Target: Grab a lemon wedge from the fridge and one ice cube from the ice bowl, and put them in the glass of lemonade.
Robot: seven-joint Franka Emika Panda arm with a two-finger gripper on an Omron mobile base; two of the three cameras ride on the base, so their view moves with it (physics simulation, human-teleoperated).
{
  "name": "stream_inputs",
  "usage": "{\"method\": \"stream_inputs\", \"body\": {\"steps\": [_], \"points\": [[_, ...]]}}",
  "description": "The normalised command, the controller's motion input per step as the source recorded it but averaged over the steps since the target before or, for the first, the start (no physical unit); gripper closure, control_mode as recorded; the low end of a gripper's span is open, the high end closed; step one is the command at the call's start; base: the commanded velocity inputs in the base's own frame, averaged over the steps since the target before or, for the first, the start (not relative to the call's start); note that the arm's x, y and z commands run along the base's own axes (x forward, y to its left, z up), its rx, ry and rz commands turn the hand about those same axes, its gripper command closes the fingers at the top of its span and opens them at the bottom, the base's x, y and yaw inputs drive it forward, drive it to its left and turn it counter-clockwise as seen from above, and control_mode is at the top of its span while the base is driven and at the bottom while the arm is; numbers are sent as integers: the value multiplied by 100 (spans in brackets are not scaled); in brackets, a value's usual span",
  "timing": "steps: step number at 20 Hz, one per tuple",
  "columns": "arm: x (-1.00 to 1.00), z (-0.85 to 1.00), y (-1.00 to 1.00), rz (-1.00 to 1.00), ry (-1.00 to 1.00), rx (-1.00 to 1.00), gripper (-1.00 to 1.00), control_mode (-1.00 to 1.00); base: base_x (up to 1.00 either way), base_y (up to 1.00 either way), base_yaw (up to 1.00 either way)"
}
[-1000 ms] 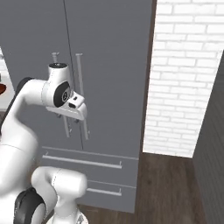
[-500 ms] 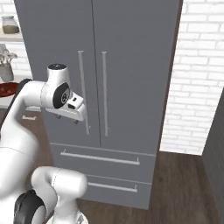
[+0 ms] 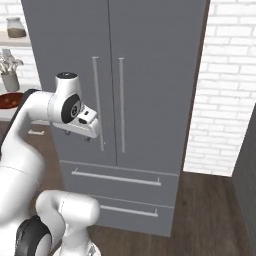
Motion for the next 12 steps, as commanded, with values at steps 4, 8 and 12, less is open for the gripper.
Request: {"method": "stream_inputs", "body": {"steps": [4,8,12], "points": [[0,0,0,0,0,0,-100,100,-6,-44,3],[0,0,0,0,0,0,-100,100,0,-47,0],[0,0,0,0,0,0,-100,100,-10,-13,-3]]}}
